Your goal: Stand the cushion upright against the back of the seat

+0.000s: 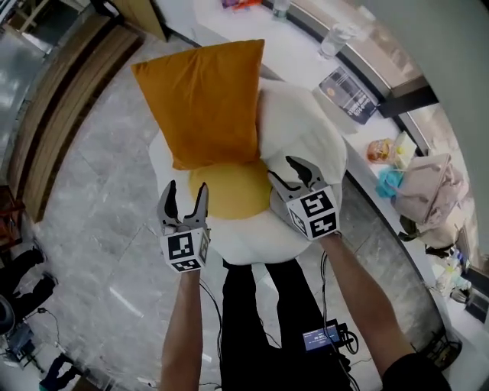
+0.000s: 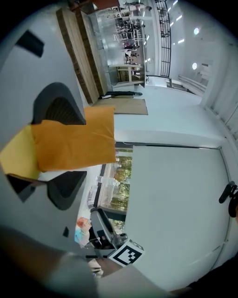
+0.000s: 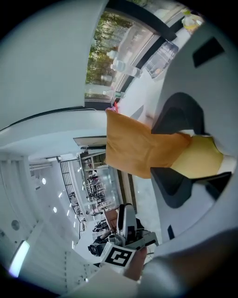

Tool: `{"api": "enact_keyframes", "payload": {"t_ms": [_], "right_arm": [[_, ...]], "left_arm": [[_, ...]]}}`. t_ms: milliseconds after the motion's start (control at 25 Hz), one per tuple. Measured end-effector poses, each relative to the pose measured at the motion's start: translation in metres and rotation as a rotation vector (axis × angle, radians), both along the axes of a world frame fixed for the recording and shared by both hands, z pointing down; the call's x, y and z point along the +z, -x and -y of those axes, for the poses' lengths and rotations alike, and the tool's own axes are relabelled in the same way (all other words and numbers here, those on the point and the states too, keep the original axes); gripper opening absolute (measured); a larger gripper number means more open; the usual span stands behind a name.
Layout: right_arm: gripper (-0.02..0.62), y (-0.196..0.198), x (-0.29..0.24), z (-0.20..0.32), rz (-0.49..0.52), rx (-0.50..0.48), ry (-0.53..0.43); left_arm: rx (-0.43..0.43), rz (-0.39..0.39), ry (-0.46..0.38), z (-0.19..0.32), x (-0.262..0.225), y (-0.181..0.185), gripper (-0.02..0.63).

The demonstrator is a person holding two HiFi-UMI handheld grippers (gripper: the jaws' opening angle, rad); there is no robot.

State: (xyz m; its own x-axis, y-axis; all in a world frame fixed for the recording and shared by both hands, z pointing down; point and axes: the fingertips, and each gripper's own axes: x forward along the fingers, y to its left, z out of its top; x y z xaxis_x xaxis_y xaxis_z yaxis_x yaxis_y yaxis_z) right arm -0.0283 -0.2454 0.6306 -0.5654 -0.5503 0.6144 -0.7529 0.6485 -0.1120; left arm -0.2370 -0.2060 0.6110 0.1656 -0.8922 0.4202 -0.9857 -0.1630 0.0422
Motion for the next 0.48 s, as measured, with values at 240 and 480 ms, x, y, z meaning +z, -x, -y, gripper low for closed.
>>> {"api": "enact_keyframes", "payload": {"t_ms": [240, 480], "right_arm": [[0.196, -0.019, -0.067, -0.012, 0.024, 0.017, -0.038], [0.137, -0.025, -0.143, -0.027, 0.049, -0.052, -0.094]], "left_arm": [[0.023, 0.004, -0.038, -0.013, -0.065, -0.017, 0.262], [0.065, 0.015, -0.072, -0.027, -0.132, -0.038, 0.15]]}}
